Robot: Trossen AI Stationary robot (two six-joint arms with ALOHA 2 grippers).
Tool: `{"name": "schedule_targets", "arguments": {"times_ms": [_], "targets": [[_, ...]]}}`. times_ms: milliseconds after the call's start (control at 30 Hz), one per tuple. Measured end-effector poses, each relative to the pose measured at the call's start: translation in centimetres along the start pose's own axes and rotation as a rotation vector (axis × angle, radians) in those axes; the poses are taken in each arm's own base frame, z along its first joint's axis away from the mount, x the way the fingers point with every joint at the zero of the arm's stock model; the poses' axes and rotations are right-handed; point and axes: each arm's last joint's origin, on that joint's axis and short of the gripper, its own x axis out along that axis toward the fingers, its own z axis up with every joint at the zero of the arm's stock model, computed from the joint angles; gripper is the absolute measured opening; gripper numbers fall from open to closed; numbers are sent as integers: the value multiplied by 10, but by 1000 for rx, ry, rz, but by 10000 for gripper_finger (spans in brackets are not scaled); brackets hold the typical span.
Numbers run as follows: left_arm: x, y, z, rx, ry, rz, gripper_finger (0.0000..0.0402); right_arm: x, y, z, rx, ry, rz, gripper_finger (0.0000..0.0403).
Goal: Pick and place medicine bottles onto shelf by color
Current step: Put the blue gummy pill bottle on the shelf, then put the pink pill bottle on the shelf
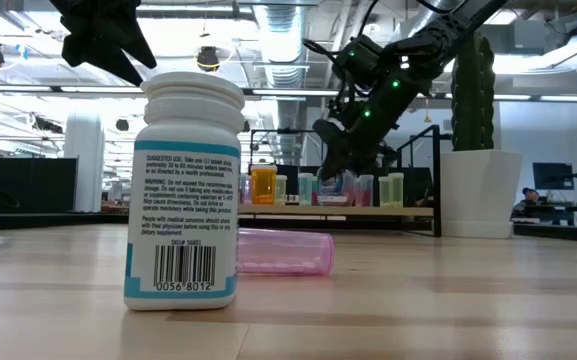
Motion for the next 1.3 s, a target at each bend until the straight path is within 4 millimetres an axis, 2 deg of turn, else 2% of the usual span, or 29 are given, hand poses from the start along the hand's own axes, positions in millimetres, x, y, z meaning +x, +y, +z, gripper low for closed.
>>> {"name": "schedule_targets", "arguments": {"times_ms": [233, 500, 700, 800, 967, 1100, 1300], "targets": [[0, 0, 0, 6, 3, 2, 245, 6, -5, 3, 20, -28, -8, 223], [0, 0, 0, 14, 3, 2, 245, 9, -18, 5, 44, -18, -30, 250], [0, 0, 0, 14, 3, 2, 245, 9, -17, 8, 46, -38, -24, 256], [0, 0, 0, 14, 4, 2, 245, 7, -15, 16, 25, -58, -19, 257], [0, 0, 0, 14, 6, -1, 245, -3, -11, 39, -16, -46, -39, 257], [0, 0, 0, 14, 6, -1, 245, -13, -9, 53, -89, -11, -122, 257], [0, 0, 0, 13, 7, -1, 245, -38, 8, 70, -165, 73, -127, 256]]}}
